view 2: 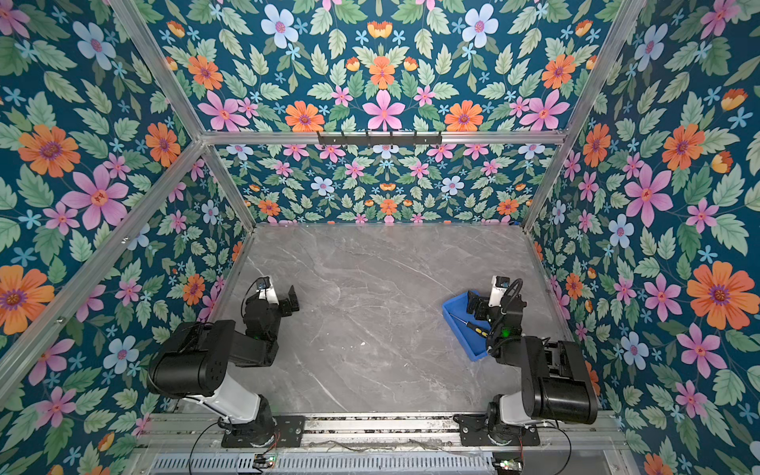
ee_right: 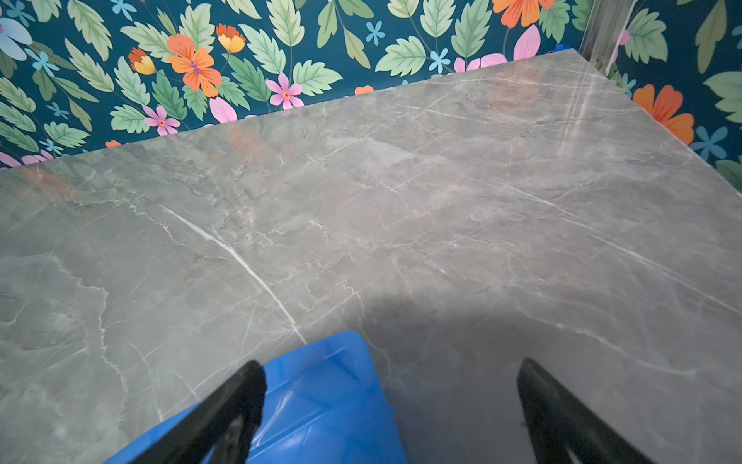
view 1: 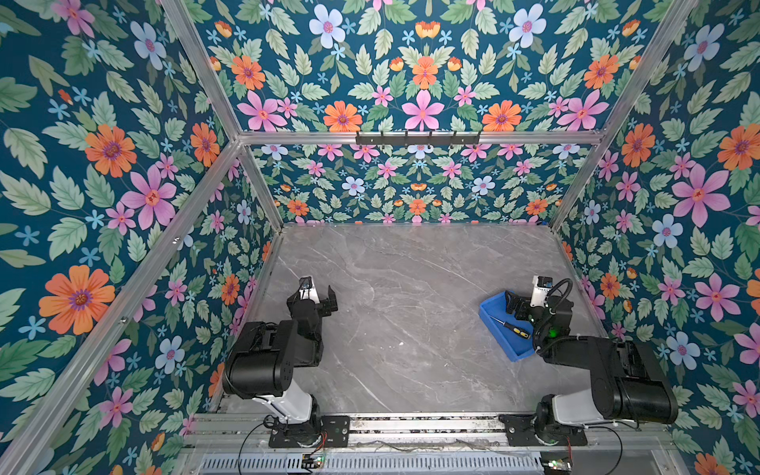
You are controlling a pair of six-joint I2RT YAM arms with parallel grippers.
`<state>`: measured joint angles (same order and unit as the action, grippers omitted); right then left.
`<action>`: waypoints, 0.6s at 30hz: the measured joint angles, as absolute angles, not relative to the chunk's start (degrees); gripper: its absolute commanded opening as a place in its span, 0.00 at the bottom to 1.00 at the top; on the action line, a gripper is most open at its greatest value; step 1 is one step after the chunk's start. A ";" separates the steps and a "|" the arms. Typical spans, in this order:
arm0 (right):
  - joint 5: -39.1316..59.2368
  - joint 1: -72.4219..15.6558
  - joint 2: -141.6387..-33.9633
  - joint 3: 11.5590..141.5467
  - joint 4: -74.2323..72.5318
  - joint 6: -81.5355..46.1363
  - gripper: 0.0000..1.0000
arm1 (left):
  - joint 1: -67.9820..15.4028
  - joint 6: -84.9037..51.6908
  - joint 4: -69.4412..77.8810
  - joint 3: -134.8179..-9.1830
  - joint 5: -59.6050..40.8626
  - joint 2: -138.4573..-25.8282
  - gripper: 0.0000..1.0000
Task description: Put the screwdriver in the bin
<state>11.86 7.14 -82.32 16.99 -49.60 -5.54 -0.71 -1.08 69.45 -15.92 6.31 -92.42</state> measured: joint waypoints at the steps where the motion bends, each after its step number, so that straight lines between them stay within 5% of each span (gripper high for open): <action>1: 11.84 6.92 -82.32 17.15 -49.60 -5.52 0.97 | -0.71 -1.08 69.38 -15.94 6.31 -92.42 1.00; 18: 9.85 5.69 -82.35 17.63 -49.43 -4.67 0.99 | -0.78 -1.08 71.07 -16.03 6.57 -92.73 1.00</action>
<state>9.85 5.69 -82.35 17.63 -49.43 -4.67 -0.78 -1.08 71.07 -16.03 6.57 -92.73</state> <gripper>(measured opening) 0.992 0.998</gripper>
